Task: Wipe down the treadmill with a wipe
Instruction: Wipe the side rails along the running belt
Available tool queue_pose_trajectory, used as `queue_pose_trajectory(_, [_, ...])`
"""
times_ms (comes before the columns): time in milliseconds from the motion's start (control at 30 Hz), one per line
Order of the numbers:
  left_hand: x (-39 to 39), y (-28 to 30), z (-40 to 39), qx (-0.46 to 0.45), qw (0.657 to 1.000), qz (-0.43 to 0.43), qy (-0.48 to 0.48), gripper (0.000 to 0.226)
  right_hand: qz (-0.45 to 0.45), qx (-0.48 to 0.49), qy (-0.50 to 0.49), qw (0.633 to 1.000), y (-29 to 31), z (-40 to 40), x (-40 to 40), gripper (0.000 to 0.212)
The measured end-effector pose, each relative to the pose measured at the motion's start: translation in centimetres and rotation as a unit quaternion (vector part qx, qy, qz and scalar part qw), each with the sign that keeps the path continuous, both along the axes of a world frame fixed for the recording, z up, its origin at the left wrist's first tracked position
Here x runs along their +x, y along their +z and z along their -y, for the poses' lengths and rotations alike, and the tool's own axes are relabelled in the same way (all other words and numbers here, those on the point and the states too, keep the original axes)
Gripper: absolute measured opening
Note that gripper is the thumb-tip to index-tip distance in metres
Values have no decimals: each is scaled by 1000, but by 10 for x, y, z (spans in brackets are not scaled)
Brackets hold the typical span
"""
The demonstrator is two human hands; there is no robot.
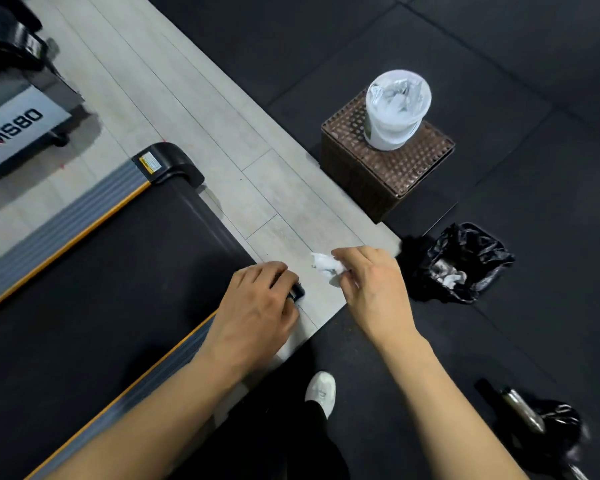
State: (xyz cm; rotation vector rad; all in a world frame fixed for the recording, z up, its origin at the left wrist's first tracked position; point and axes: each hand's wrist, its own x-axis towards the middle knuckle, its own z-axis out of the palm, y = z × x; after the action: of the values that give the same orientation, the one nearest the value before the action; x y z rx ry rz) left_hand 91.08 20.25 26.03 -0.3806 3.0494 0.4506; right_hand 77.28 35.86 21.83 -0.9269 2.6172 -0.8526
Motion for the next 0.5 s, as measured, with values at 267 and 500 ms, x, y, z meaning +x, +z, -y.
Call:
queue_pose_trajectory(267, [-52,132,12,-44,997,-61,31,40,-93,-12,12,996,131,13,-56,26])
queue_pose_trajectory(500, [-106,193,57,-59,988,-94,109,39,-140,-38,49,988,209,76,-135,22])
